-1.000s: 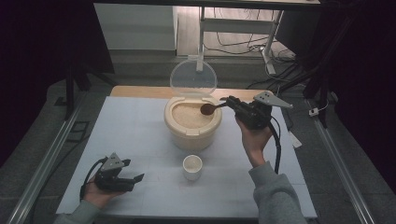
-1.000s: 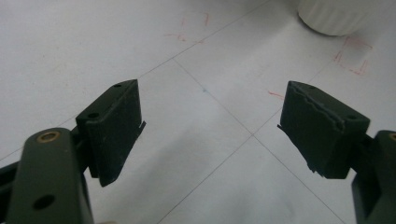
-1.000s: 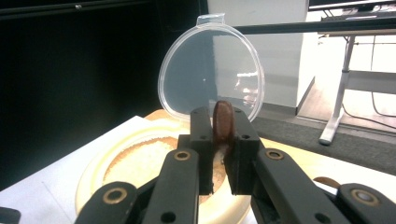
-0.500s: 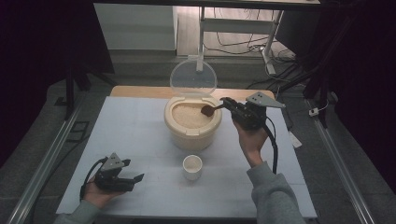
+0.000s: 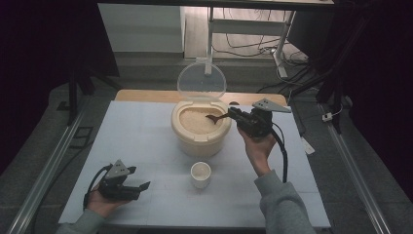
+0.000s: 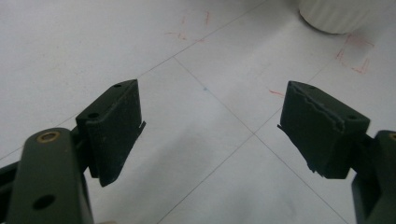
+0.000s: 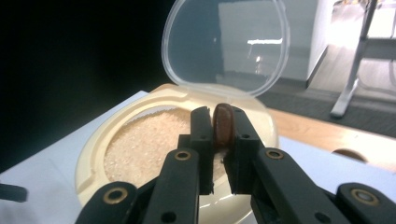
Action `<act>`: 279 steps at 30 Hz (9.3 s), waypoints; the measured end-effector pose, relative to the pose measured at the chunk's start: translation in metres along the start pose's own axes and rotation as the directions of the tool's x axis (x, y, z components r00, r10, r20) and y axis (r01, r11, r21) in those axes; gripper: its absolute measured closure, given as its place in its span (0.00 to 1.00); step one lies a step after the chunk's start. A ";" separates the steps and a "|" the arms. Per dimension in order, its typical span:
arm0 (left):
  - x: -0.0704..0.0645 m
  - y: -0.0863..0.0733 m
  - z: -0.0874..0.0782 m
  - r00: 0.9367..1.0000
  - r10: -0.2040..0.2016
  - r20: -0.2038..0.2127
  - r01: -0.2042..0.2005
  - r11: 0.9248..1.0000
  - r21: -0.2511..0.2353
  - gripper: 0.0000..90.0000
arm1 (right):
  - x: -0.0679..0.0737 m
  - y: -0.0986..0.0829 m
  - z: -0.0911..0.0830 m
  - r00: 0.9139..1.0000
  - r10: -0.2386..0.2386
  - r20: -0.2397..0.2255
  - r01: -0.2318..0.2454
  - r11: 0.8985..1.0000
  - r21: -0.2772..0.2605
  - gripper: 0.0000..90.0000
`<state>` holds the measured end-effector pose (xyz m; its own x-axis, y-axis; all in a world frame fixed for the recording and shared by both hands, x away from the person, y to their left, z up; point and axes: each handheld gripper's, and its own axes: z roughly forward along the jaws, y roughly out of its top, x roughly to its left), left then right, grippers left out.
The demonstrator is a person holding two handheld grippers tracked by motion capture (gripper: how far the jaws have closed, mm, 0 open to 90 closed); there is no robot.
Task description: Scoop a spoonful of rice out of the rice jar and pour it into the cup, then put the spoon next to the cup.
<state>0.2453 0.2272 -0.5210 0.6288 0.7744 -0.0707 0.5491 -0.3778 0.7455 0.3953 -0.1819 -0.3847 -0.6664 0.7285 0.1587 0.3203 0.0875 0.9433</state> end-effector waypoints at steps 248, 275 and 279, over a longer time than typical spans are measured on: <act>-0.002 0.002 0.005 0.999 0.032 -0.015 -0.032 0.999 0.020 0.23 | 0.005 -0.067 -0.052 0.905 0.250 -0.344 -0.007 0.817 0.576 0.91; -0.003 0.002 0.006 0.999 0.038 -0.013 -0.038 0.999 0.026 0.23 | -0.028 -0.115 0.003 0.970 0.154 -0.187 -0.041 0.863 0.503 0.62; -0.003 0.002 0.006 0.999 0.040 -0.013 -0.039 0.999 0.026 0.23 | -0.029 -0.121 0.007 0.977 0.138 -0.160 -0.038 0.860 0.508 0.58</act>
<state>0.2476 0.2210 -0.5234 0.6430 0.7652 -0.0325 0.5379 -0.4210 0.7303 0.3805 -0.2090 -0.5053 -0.7149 0.6153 0.3321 0.6433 0.3928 0.6571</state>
